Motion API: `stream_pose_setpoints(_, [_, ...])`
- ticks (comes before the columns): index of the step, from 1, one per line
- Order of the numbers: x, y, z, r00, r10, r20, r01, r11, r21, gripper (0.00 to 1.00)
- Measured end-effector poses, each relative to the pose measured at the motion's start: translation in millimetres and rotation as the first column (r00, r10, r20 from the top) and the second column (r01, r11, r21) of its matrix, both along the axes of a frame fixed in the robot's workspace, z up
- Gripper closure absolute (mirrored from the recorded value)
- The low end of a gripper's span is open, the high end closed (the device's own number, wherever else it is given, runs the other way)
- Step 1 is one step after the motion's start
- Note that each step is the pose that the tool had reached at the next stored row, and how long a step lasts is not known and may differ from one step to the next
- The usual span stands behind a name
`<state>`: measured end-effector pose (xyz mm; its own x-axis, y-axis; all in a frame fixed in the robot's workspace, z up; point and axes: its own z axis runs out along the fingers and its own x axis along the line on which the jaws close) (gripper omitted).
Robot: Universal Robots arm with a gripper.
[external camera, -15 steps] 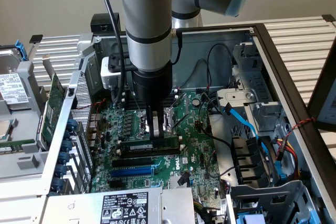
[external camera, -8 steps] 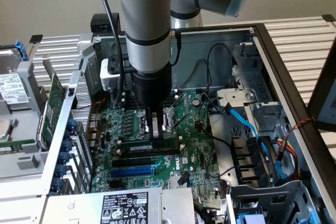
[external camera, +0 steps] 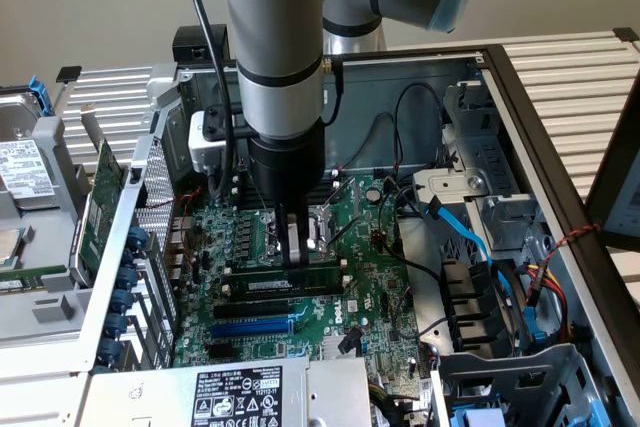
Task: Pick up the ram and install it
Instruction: 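Insert the ram into the slot, then press down the ram until it locks into place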
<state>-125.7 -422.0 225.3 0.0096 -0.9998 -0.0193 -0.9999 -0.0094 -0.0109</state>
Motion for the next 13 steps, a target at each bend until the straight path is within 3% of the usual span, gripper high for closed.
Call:
stream_pose_setpoints(3, [-0.1,0.0,2.2,1.0,0.0,-0.0044,0.0,1.0,0.0008,0.78])
stream_pose_setpoints(13, [-0.1,0.0,15.2,1.0,0.0,-0.005,0.0,1.0,0.0043,0.78])
